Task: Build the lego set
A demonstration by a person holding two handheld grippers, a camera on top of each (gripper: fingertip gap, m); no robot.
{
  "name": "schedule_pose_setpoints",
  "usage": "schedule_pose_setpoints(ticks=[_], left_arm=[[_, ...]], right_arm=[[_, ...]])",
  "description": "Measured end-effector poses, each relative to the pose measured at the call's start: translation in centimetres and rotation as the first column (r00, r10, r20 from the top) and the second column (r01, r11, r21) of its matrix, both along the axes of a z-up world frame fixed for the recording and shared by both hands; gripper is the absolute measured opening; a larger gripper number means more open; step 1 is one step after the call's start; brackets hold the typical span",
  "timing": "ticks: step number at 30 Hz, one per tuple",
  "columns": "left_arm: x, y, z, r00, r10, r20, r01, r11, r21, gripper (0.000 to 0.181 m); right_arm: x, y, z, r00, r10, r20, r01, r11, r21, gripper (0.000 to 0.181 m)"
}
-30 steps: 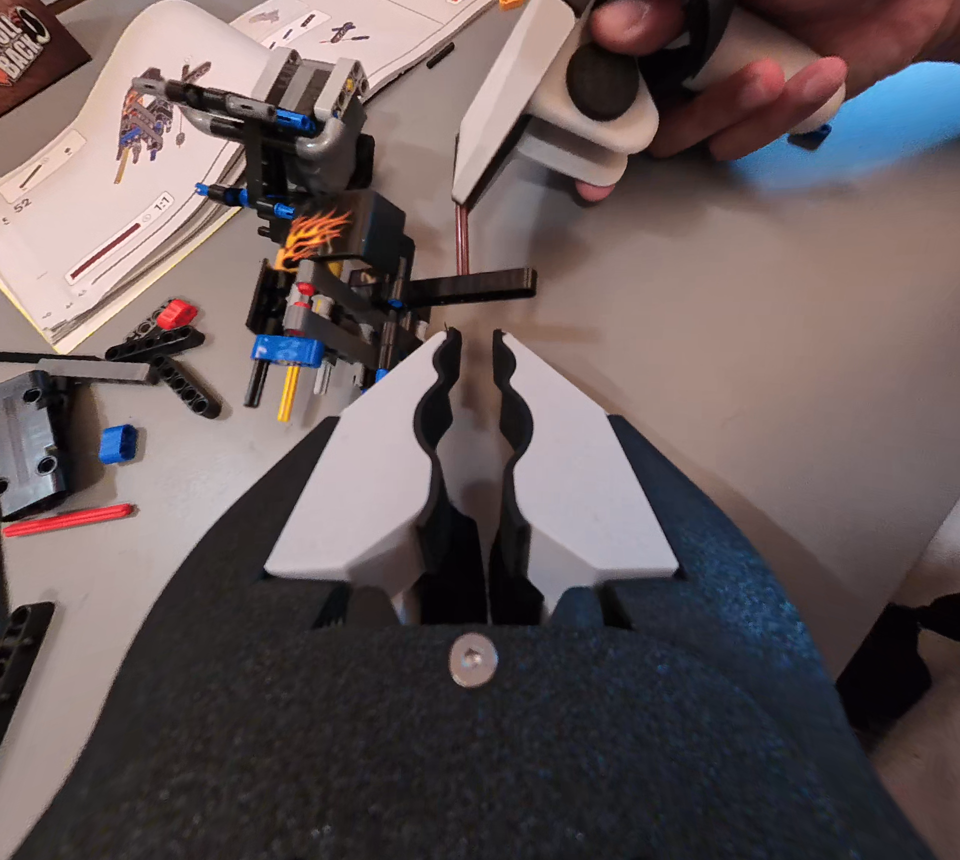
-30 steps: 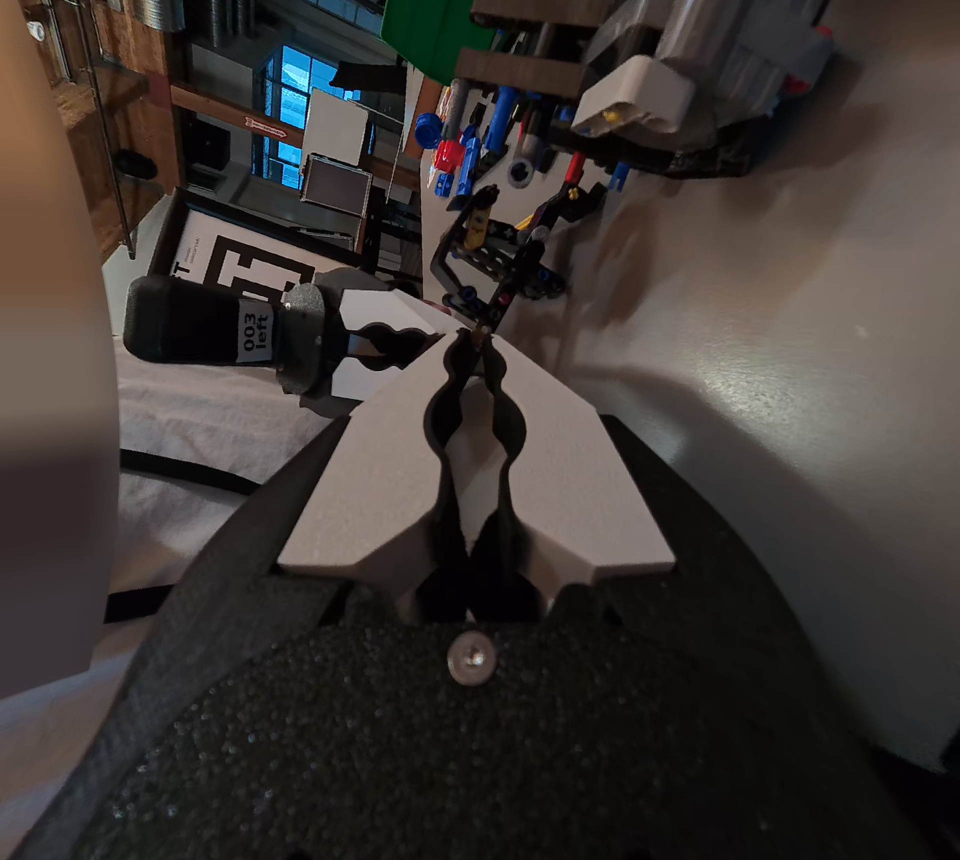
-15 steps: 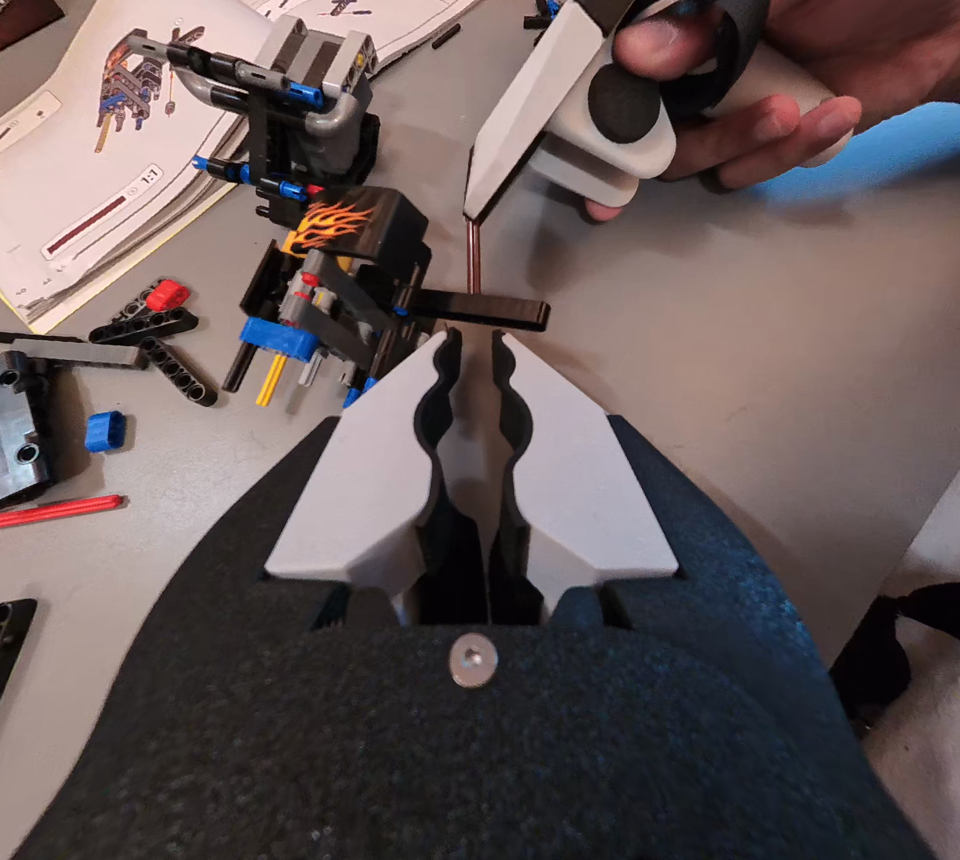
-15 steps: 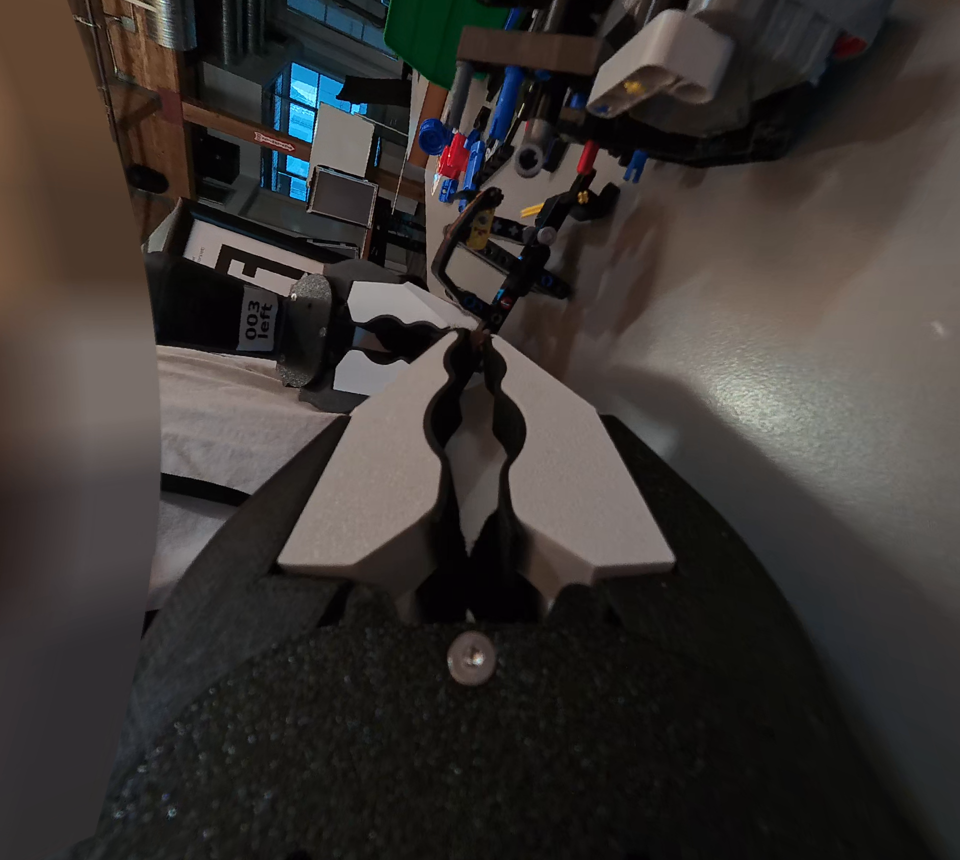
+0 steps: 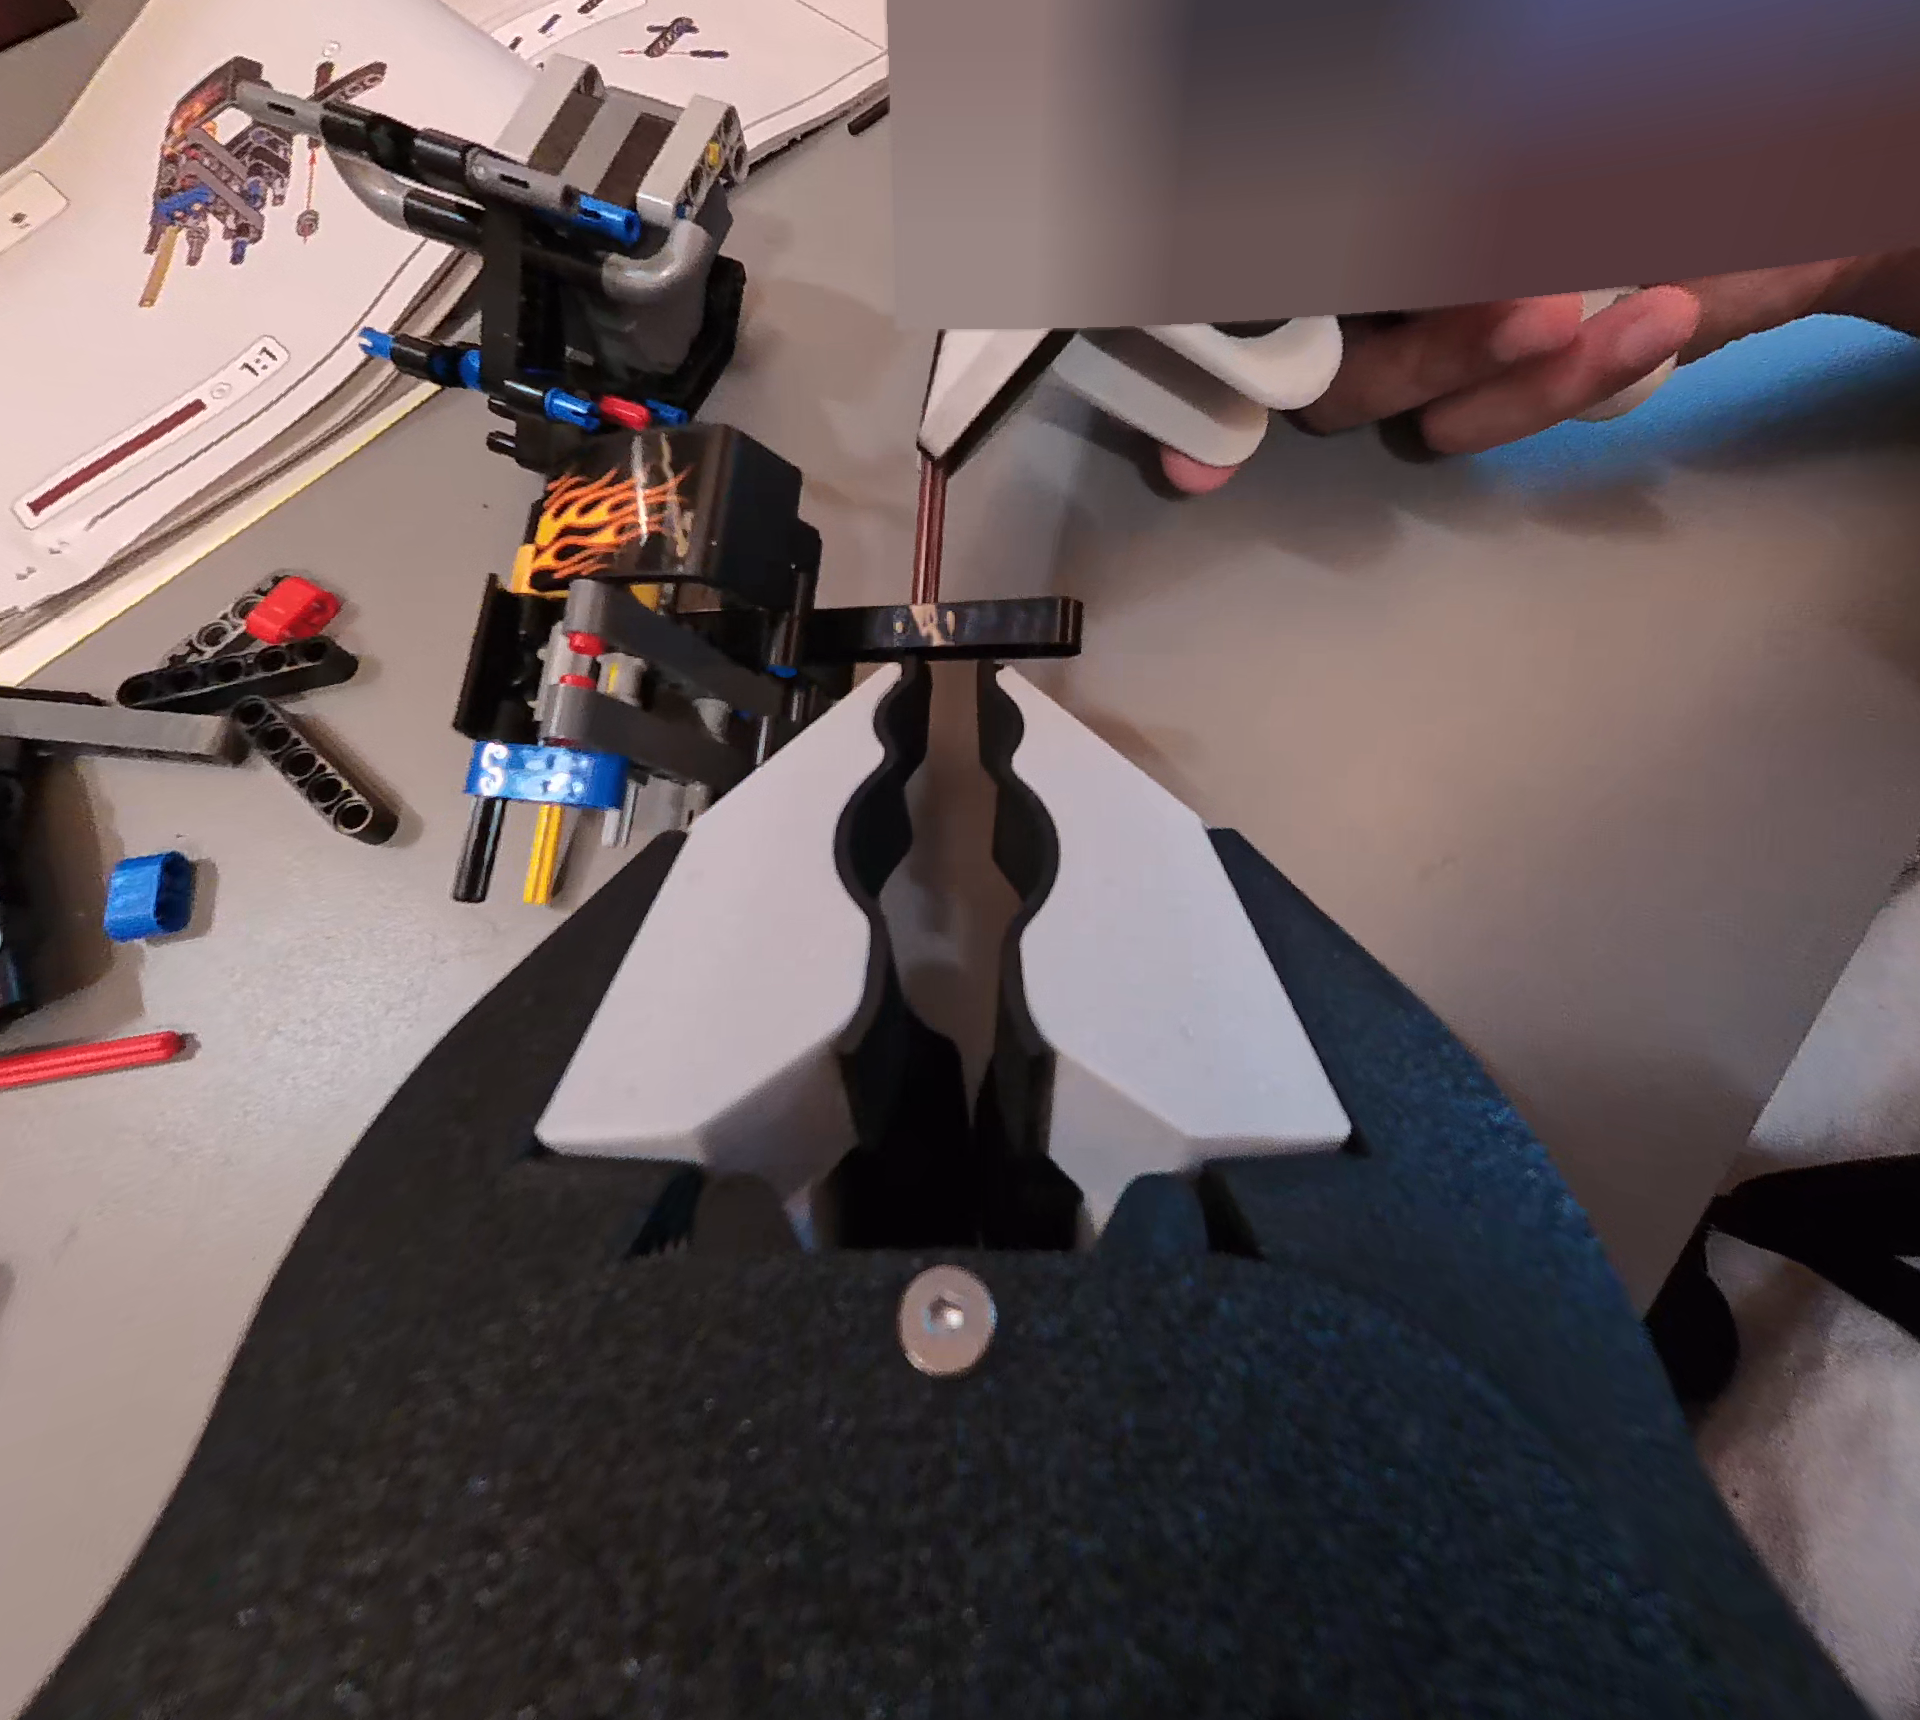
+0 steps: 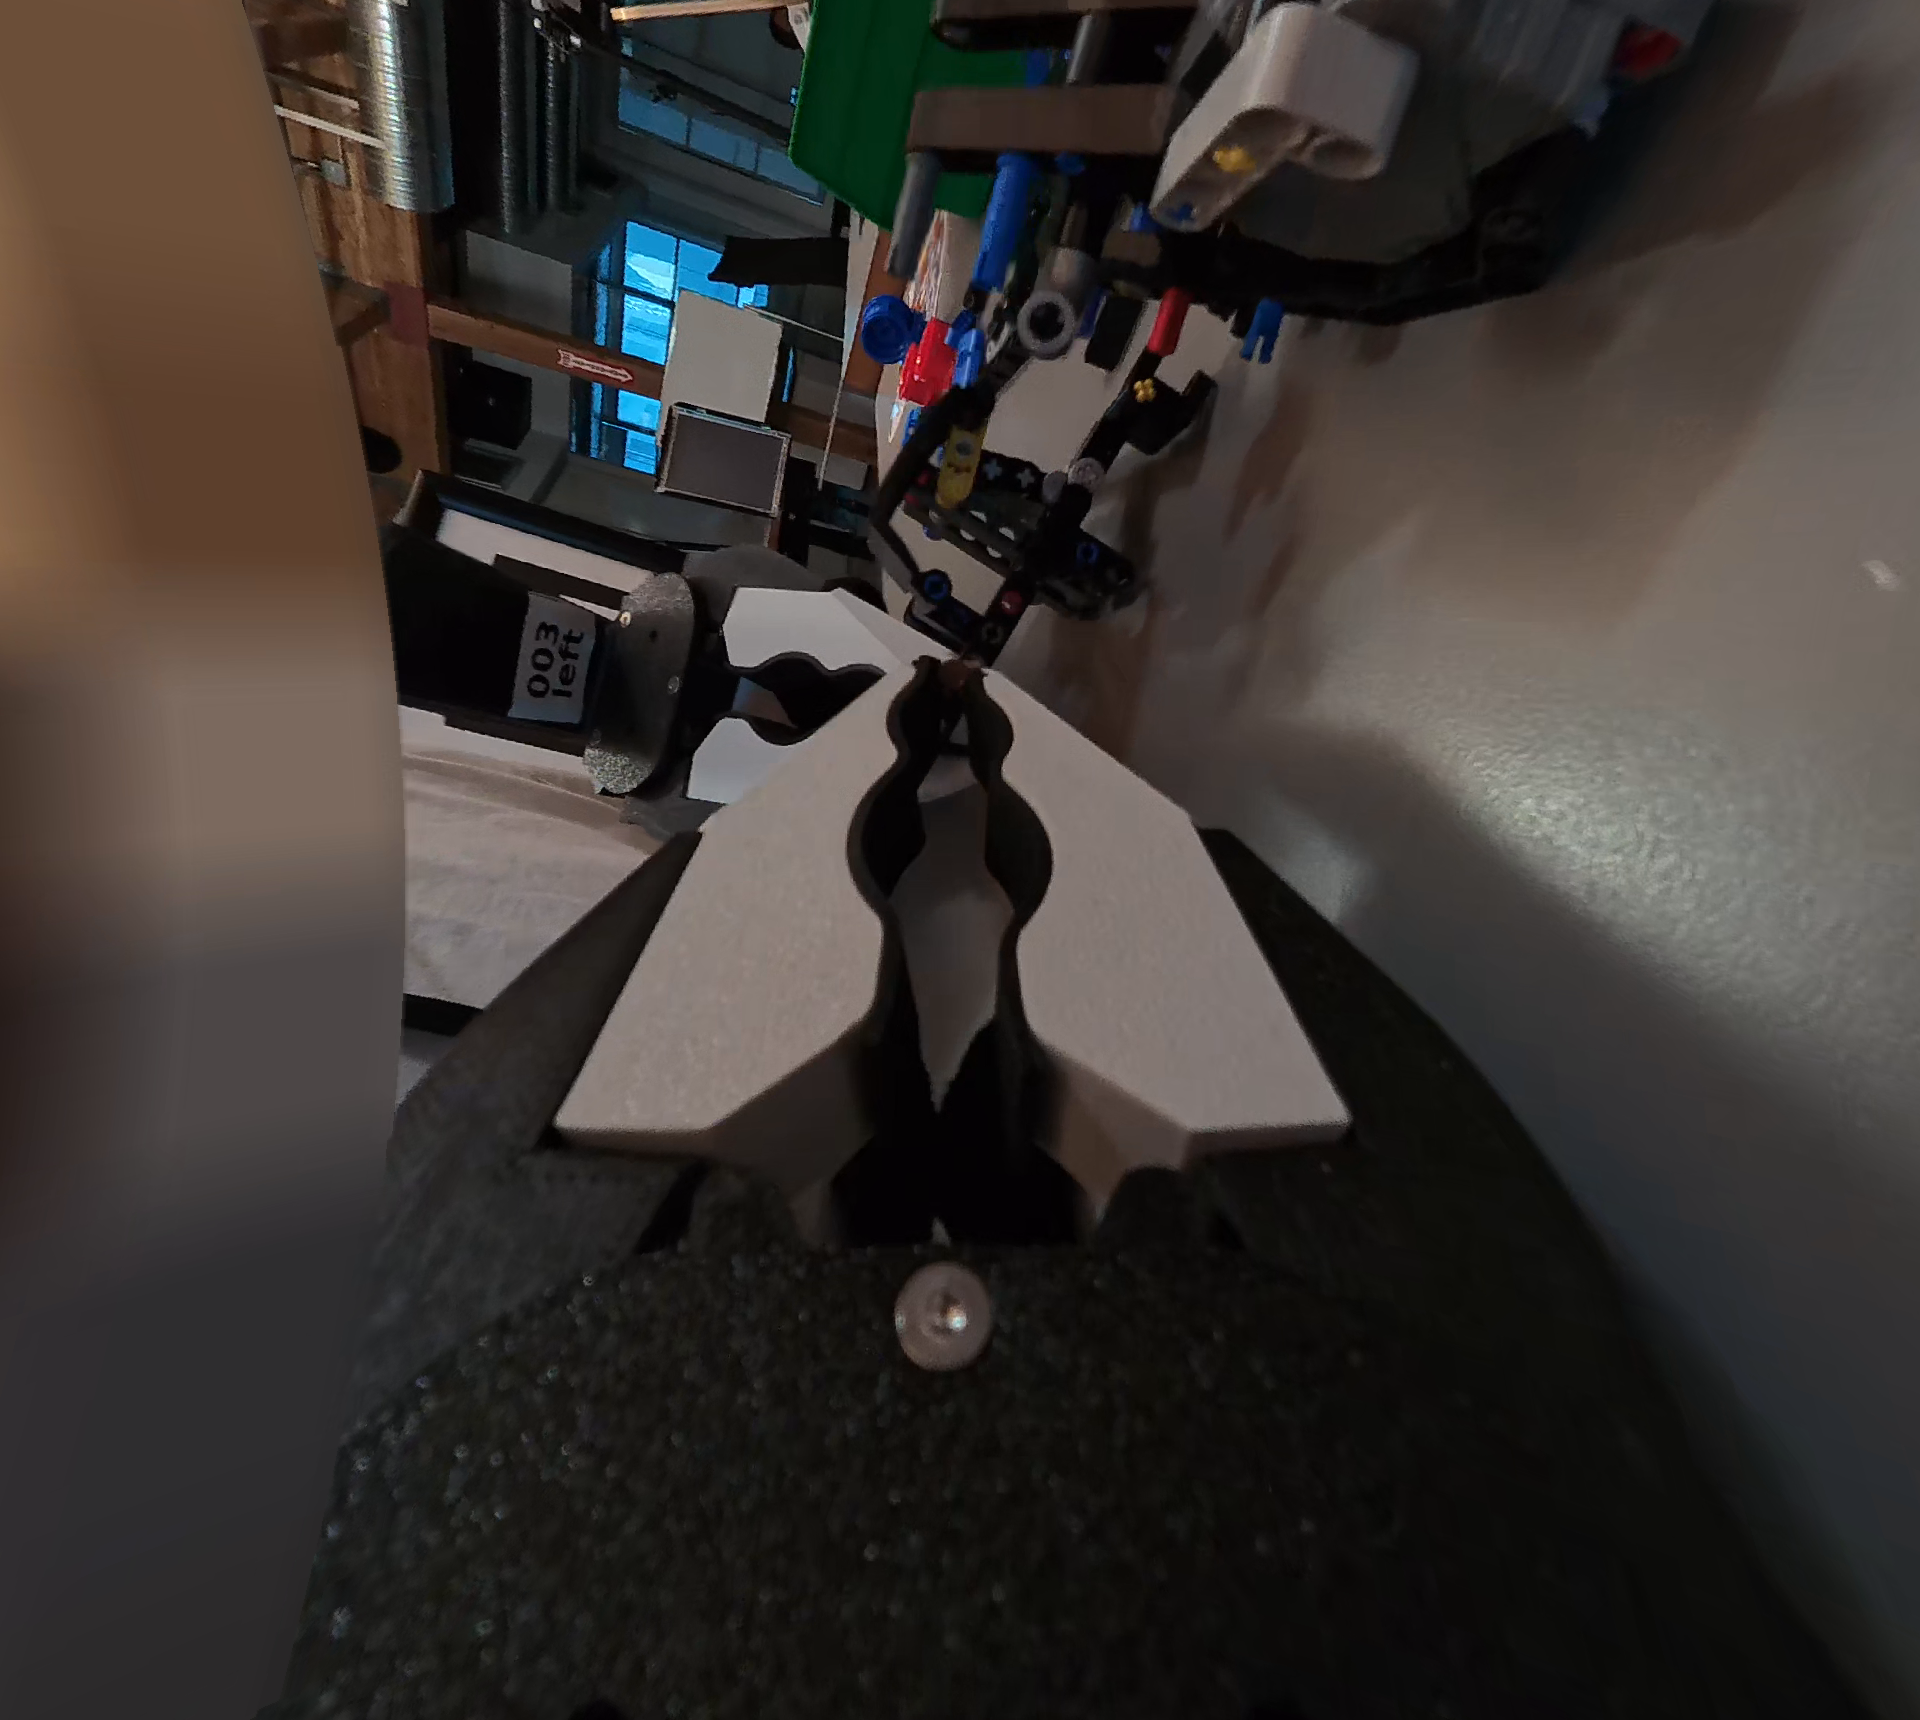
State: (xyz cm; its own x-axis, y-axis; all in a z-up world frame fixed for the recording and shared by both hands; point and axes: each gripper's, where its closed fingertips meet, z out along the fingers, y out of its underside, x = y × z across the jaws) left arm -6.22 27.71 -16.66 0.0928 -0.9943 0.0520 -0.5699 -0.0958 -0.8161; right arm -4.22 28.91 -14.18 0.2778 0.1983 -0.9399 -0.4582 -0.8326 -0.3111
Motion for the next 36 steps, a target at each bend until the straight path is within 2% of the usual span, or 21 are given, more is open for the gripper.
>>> schedule_pose_setpoints(ticks=[7,13,23,27,30,36], left_arm=[[-0.3,-0.3,0.1,1.000,-0.003,0.010,0.004,0.996,-0.091,0.009],[-0.2,-0.3,0.1,1.000,-0.002,0.012,0.003,0.997,-0.075,0.008],[-1.7,-0.9,0.8,0.999,0.004,0.041,-0.001,0.997,-0.071,0.025],[-3.5,0.6,2.2,0.993,0.052,0.104,-0.049,0.998,-0.029,0.024],[-4.3,1.9,2.0,0.991,0.090,0.099,-0.087,0.996,-0.033,0.022],[-4.0,2.7,2.2,0.992,0.070,0.104,-0.068,0.997,-0.022,0.021]], right_arm=[[-0.3,-0.2,0.0,1.000,0.021,-0.012,-0.021,1.000,-0.011,0.002],[-0.4,-0.2,0.0,0.999,0.028,-0.016,-0.028,0.999,-0.017,0.003],[-0.4,-0.2,0.0,0.999,0.038,-0.017,-0.038,0.999,-0.018,0.003],[-0.5,-0.2,0.0,0.999,0.039,-0.018,-0.039,0.999,-0.018,0.003],[-0.5,-0.2,0.0,0.999,0.043,-0.016,-0.043,0.999,-0.017,0.003],[-0.5,-0.1,0.0,0.999,0.041,-0.013,-0.042,0.999,-0.017,0.003]])
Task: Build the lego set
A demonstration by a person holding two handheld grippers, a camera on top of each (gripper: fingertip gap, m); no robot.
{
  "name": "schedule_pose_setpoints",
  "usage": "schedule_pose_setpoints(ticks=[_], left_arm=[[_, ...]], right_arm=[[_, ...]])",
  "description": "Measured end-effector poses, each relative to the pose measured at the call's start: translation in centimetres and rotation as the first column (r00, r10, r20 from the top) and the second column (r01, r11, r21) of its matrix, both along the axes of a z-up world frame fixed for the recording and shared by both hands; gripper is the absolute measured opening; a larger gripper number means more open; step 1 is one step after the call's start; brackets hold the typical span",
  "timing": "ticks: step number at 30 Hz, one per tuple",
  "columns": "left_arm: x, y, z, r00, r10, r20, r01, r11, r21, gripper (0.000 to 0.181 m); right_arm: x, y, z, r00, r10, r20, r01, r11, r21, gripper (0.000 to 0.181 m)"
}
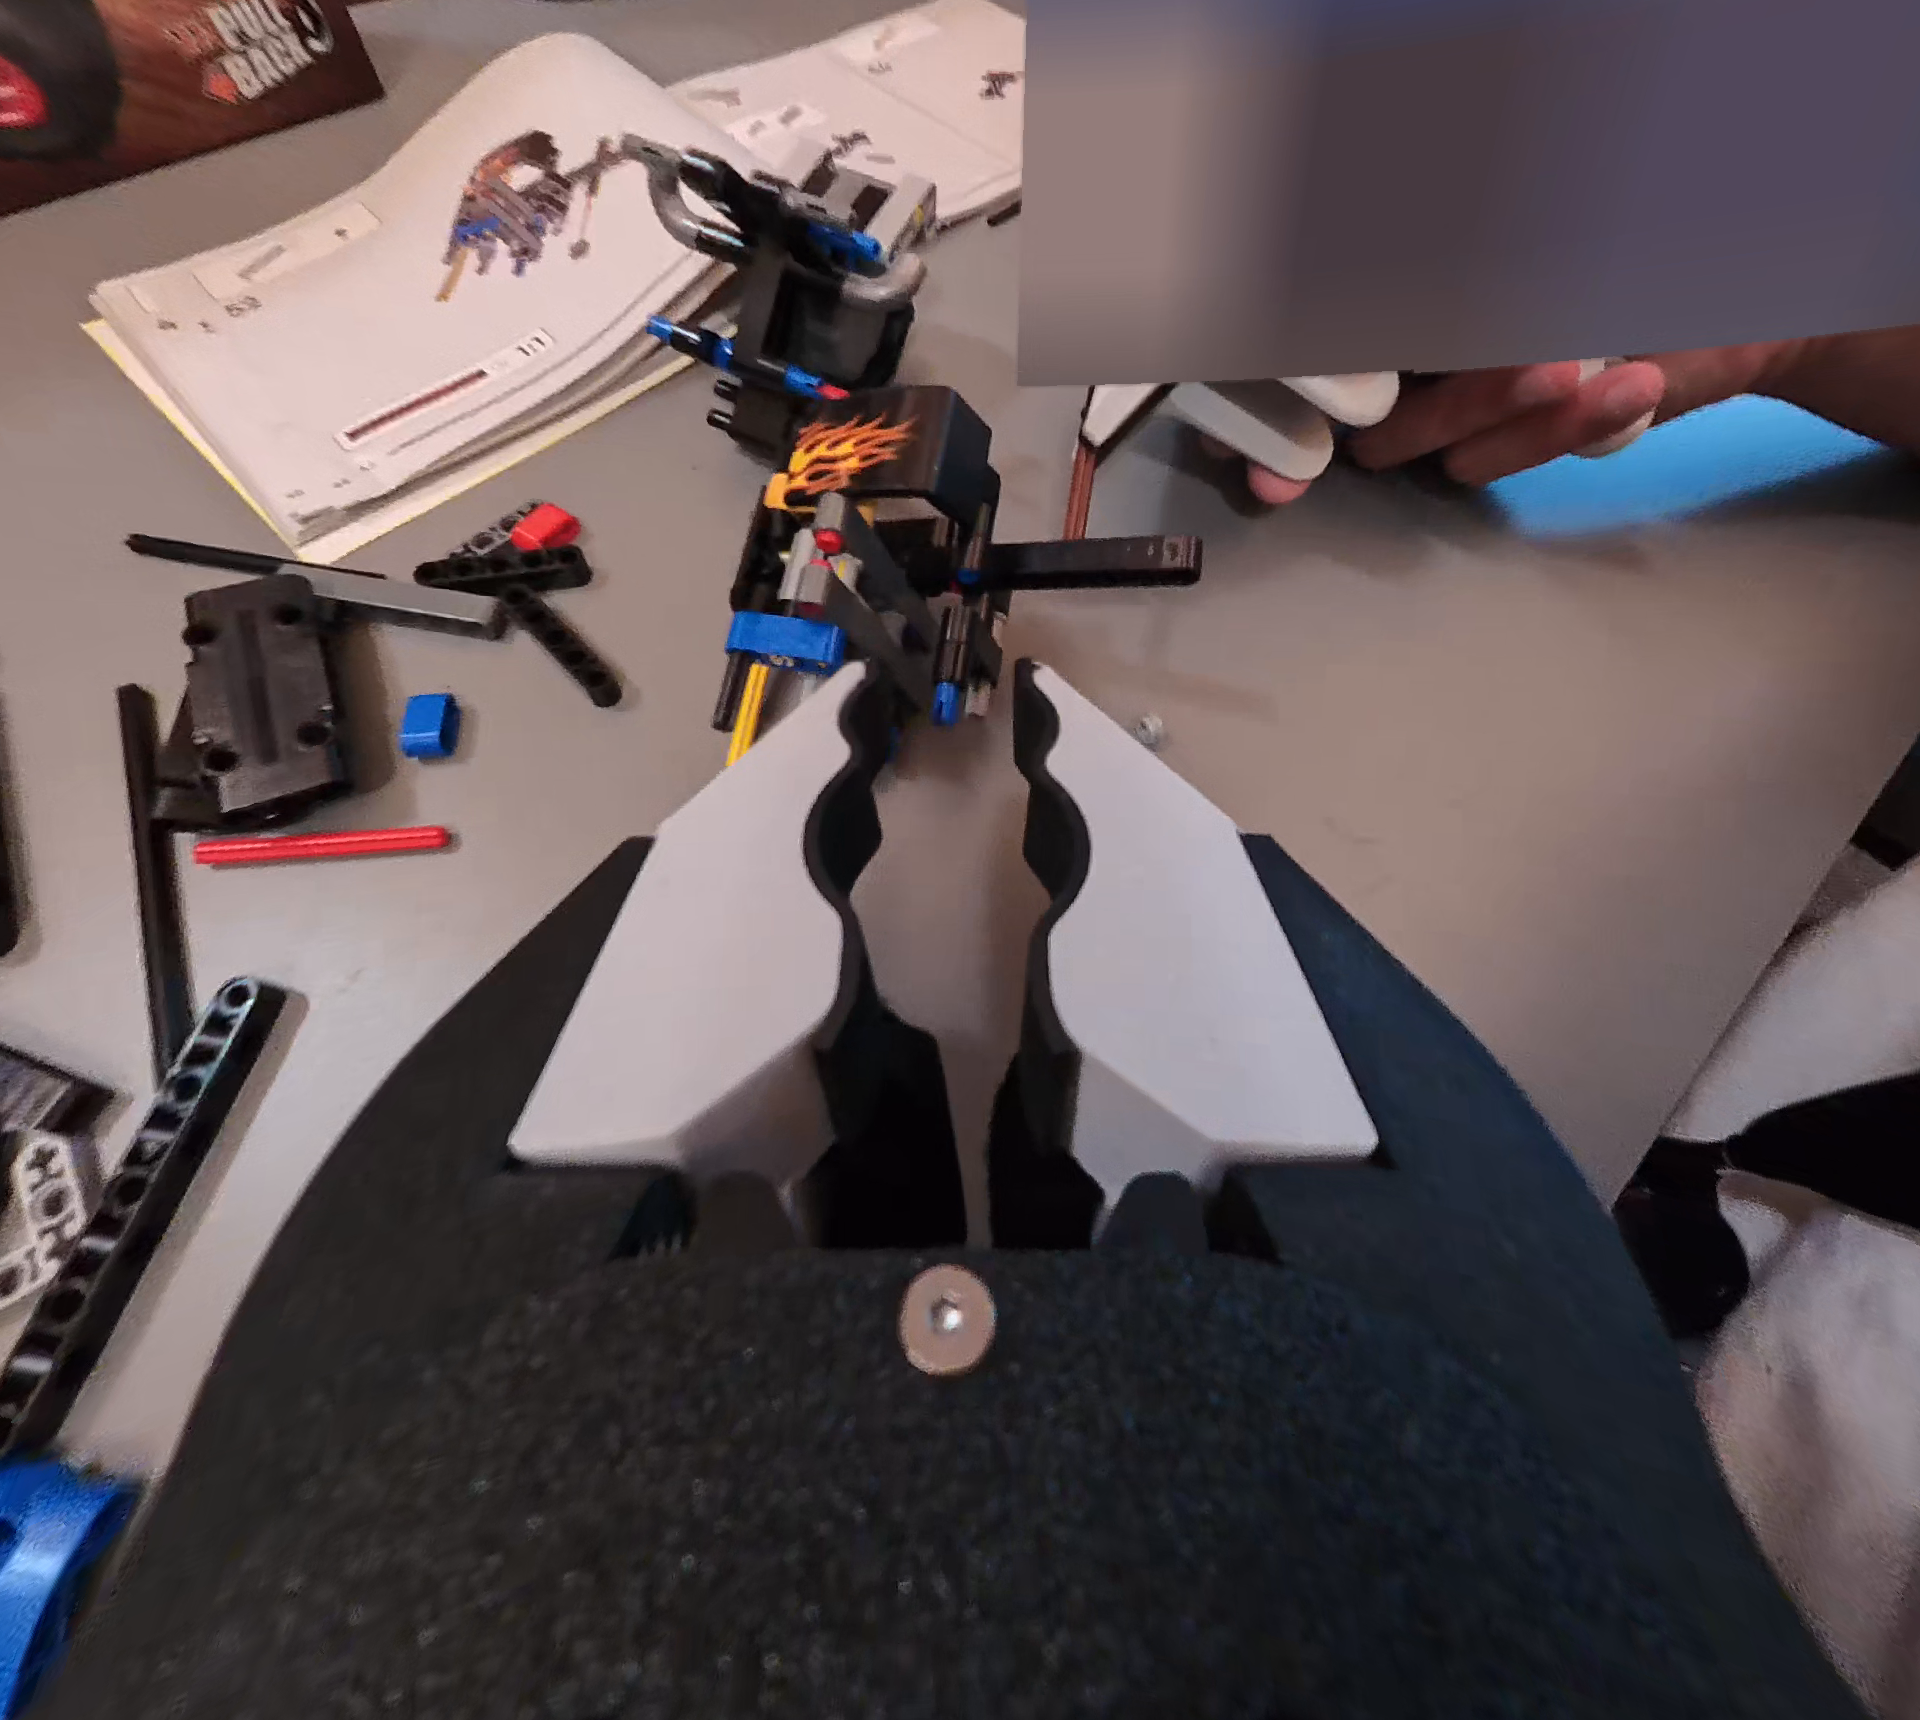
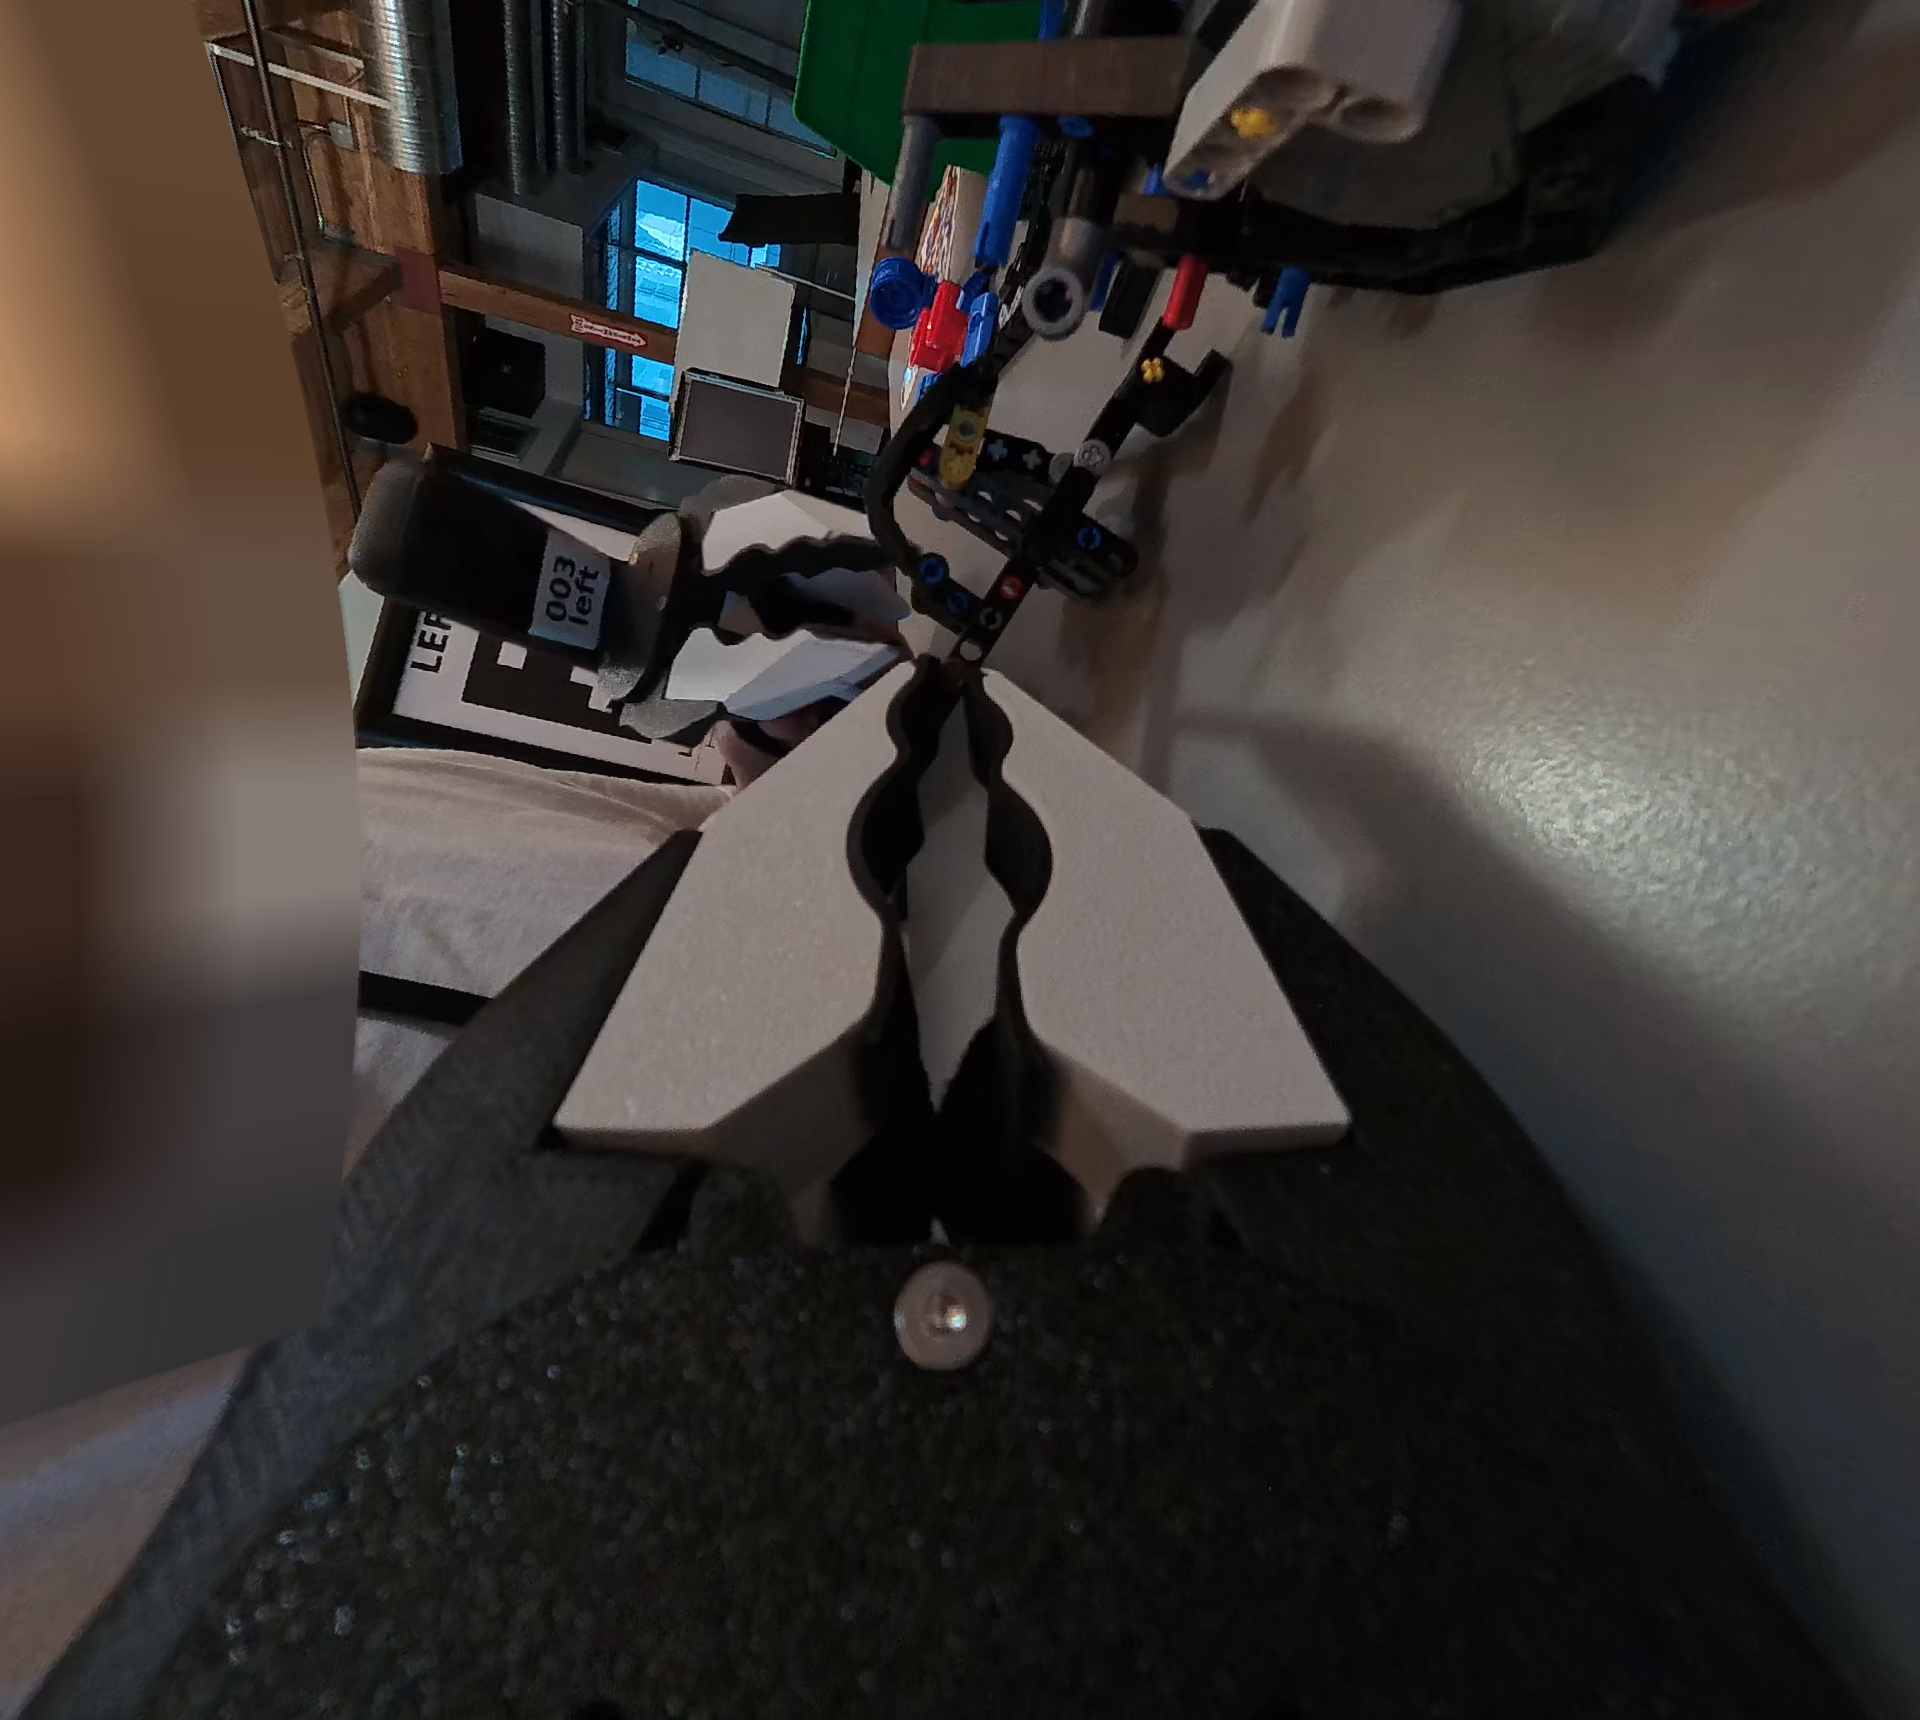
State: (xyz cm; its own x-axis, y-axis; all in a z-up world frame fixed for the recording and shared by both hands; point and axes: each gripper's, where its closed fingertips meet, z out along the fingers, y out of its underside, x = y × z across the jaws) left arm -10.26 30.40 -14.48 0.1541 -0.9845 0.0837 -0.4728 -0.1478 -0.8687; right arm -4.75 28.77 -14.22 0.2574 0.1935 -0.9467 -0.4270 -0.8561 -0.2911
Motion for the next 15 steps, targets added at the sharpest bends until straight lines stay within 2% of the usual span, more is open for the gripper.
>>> schedule_pose_setpoints(ticks=[6,12,15], left_arm=[[1.3,-0.2,-0.8,0.998,-0.062,-0.010,0.061,0.995,-0.075,0.012],[1.6,-0.7,-1.1,0.997,-0.072,-0.036,0.071,0.997,-0.045,0.007],[1.9,-0.9,-0.5,0.997,-0.072,0.006,0.072,0.996,-0.054,0.006]], right_arm=[[0.0,-0.1,0.0,1.000,0.003,-0.003,-0.003,1.000,-0.001,0.003],[0.2,0.1,-0.1,1.000,-0.005,-0.007,0.005,1.000,-0.011,0.002],[-0.2,0.0,-0.1,1.000,0.011,-0.012,-0.012,1.000,-0.013,0.002]])
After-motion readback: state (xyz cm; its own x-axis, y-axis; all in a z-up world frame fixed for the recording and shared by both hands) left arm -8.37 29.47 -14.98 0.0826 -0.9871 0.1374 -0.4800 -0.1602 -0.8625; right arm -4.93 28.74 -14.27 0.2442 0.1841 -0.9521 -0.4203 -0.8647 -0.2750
